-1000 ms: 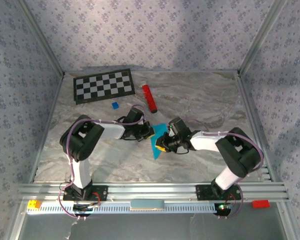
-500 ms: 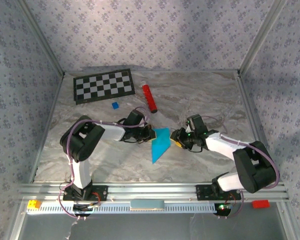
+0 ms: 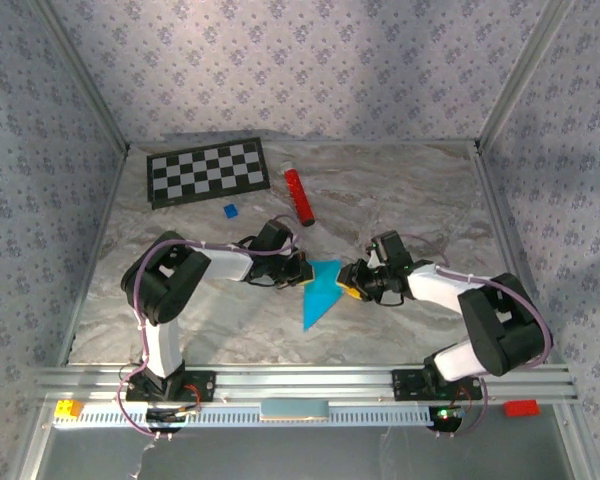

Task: Fold a paper plane with a square sheet of paper (pick it up from the middle)
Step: Fold the wing for the fifth time at the center of the table.

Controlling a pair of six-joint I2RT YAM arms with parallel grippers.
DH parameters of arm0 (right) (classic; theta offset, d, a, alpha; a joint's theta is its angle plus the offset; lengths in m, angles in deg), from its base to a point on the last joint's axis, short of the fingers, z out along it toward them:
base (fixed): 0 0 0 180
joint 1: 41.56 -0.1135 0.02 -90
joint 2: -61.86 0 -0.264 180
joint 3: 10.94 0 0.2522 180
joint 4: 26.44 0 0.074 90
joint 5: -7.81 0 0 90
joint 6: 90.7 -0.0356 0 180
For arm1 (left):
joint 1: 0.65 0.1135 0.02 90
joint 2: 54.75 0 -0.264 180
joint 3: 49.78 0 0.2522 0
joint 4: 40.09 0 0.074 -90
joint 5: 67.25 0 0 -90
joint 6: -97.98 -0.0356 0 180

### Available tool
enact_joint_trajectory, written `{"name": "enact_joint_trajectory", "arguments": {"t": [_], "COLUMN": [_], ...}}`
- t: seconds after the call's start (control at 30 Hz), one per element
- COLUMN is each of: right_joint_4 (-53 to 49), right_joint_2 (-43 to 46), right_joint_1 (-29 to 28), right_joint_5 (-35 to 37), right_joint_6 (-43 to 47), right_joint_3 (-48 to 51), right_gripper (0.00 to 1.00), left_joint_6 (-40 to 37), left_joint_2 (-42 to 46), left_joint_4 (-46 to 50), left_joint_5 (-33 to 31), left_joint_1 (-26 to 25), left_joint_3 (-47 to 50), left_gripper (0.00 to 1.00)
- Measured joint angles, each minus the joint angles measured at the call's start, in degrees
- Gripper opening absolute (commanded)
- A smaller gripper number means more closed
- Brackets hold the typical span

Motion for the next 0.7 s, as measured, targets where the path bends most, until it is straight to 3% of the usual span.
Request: {"name": "enact_joint_trajectory", "arguments": {"t": [0.7], "right_joint_4": [-0.74], "right_joint_2": [-3.96], "right_joint_1": [-0.02], "right_joint_5": [-1.57], "right_joint_6": [3.28], "right_joint_3": [-2.36], "right_gripper": [0.41], "left_joint_6": [0.0], "left_joint_2": [0.0], "left_joint_4": [0.96], "left_joint_5": [-0.2], "left_joint_1": [-0.2], "left_joint_3": [-0.42], "left_gripper": [0.04]}}
